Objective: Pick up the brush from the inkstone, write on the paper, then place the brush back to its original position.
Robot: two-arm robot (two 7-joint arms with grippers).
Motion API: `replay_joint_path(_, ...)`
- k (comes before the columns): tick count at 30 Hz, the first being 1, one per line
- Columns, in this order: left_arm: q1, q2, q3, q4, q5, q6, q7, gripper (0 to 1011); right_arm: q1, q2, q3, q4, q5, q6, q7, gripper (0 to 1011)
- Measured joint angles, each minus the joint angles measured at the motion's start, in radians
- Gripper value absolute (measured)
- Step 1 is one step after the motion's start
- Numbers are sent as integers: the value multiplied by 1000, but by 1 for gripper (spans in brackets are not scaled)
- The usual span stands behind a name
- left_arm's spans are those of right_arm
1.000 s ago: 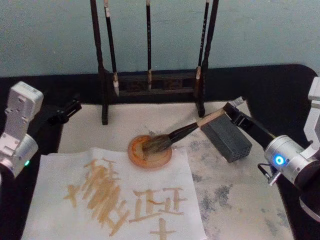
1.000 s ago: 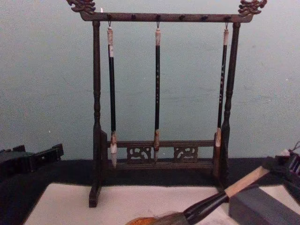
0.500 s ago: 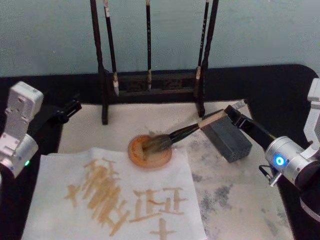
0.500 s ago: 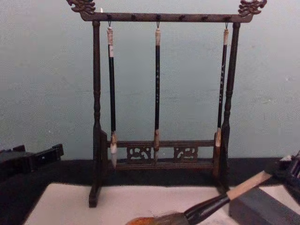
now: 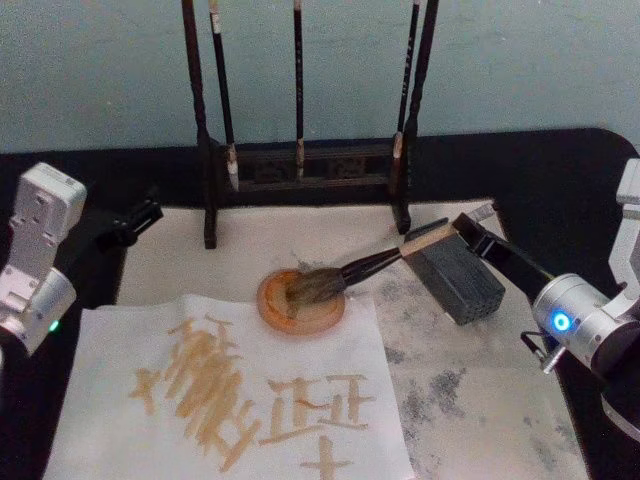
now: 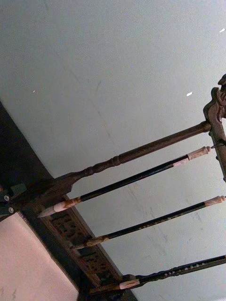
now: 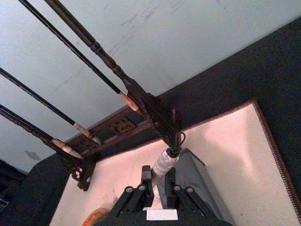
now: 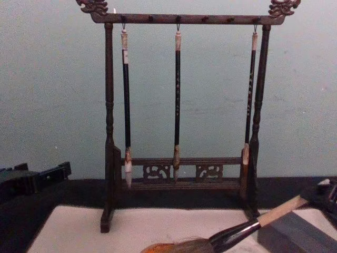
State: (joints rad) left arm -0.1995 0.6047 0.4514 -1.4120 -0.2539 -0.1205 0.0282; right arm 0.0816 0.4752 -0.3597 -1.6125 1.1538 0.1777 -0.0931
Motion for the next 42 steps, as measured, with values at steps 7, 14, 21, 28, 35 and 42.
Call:
replay_joint_path(7,0,0,0,0,0,0,0,1002,0,-2,7,9,1,3,0,157)
replay_joint_path(14,0,0,0,0,0,0,0,1002,1,-4,14,19,24,8,8,157)
replay_joint_path(21,0,0,0,0,0,0,0,1002,9,-2,13,32,48,17,8,156)
replay_joint_path(28,0,0,0,0,0,0,0,1002,19,6,2,37,62,21,6,157)
replay_joint_path(35,0,0,0,0,0,0,0,1002,19,7,1,38,63,22,5,157)
replay_joint_path(42,0,0,0,0,0,0,0,1002,18,6,2,37,62,21,5,153)
